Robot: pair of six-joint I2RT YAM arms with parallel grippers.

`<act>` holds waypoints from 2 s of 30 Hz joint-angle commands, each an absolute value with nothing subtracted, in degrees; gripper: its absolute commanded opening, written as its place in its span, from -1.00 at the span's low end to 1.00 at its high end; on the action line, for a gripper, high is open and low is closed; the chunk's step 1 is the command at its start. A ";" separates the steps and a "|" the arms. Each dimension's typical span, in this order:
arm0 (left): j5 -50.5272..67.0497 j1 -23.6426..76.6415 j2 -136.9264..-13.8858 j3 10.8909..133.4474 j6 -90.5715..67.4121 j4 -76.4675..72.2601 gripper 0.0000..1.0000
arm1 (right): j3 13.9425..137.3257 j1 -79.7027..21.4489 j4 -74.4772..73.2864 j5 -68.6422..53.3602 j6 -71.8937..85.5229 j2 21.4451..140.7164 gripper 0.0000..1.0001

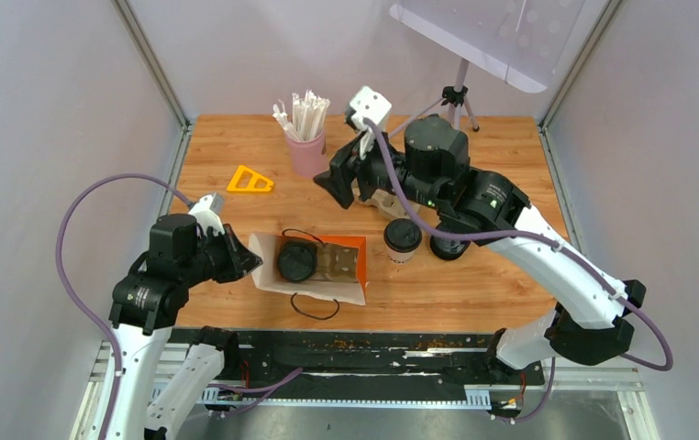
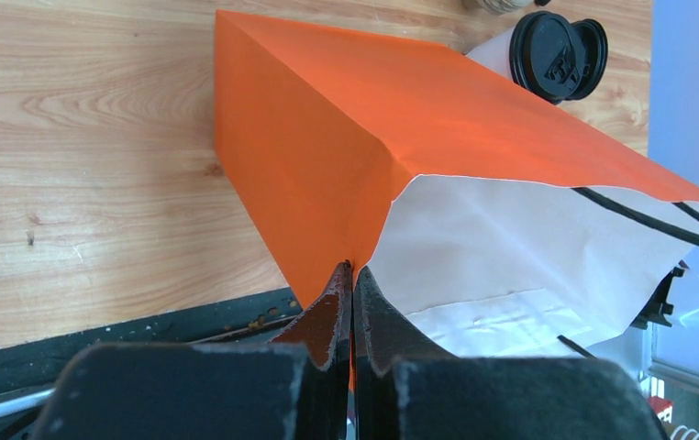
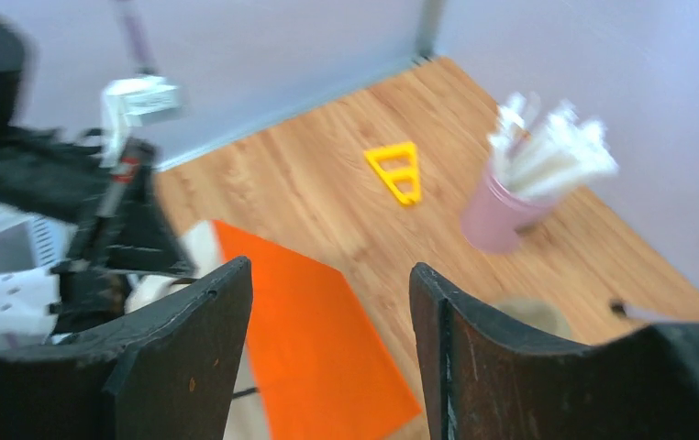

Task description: Pack the takeout coffee

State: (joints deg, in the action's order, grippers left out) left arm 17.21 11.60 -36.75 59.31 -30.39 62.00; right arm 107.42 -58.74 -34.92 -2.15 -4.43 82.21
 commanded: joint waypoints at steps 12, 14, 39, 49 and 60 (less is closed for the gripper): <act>17.77 11.60 -37.85 62.36 -26.56 62.24 -1.00 | 105.68 -37.64 -68.42 7.63 6.02 94.28 0.50; 18.16 11.60 -37.92 62.27 -26.40 62.19 -1.00 | 104.27 -36.37 -69.17 6.20 4.92 96.35 0.53; 21.17 11.61 -37.43 61.86 -25.47 62.08 -1.00 | 96.99 -32.43 -69.23 -5.13 0.94 103.14 0.59; 21.18 11.60 -37.33 61.97 -25.30 62.25 -1.00 | 88.38 -33.09 -58.32 -5.15 0.21 96.90 0.68; 21.18 11.65 -37.77 62.27 -25.49 62.05 -1.00 | 85.63 -33.30 -55.61 -7.40 0.26 94.71 0.73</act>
